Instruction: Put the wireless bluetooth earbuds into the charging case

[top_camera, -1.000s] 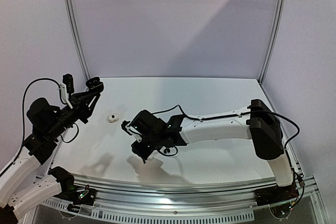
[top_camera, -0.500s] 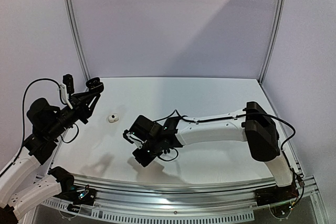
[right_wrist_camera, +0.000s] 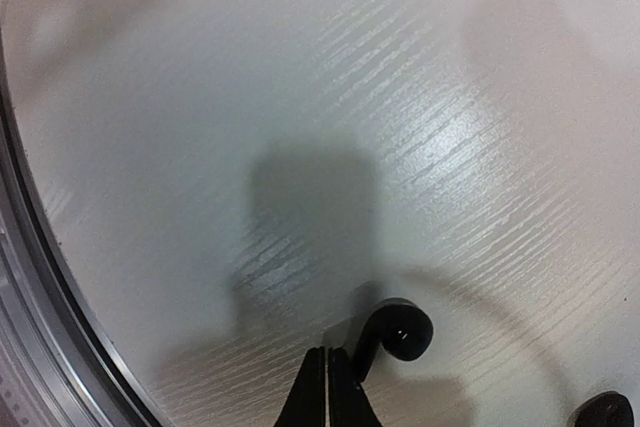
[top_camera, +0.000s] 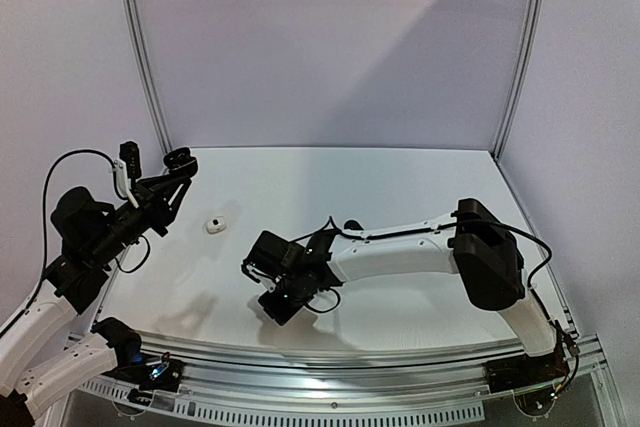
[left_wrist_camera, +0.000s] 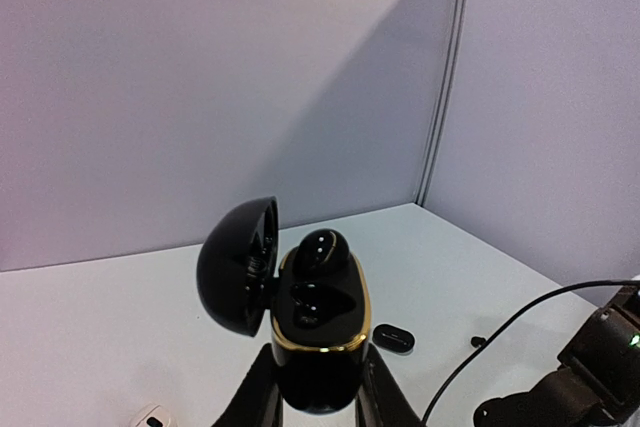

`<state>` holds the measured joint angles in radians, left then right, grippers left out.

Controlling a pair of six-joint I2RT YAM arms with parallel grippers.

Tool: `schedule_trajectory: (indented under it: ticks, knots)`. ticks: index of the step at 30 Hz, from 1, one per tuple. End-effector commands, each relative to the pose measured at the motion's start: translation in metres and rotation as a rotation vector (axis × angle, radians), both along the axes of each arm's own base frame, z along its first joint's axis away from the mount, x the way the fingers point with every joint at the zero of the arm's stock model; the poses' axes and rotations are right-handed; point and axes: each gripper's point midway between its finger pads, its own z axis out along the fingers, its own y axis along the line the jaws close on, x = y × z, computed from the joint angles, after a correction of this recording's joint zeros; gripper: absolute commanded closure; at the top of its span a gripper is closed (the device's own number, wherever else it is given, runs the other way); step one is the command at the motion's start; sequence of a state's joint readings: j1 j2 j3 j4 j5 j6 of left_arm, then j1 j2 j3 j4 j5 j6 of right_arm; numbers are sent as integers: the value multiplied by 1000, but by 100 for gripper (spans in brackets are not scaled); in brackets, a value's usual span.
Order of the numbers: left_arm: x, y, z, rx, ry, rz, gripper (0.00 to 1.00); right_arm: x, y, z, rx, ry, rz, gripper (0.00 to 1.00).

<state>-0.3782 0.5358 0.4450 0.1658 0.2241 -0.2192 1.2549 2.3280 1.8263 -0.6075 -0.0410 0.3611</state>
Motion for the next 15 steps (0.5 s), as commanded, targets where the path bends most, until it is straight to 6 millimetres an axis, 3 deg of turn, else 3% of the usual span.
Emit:
schedule_trajectory:
  ticks: [1,15]
  knots:
    - [1,3,-4,-2,11,8,100,1,-8,-12,-60,-12,-14,98]
    - [1,3,-5,-1,13,9,100,9,-18,-10,-94,-45,-34,98]
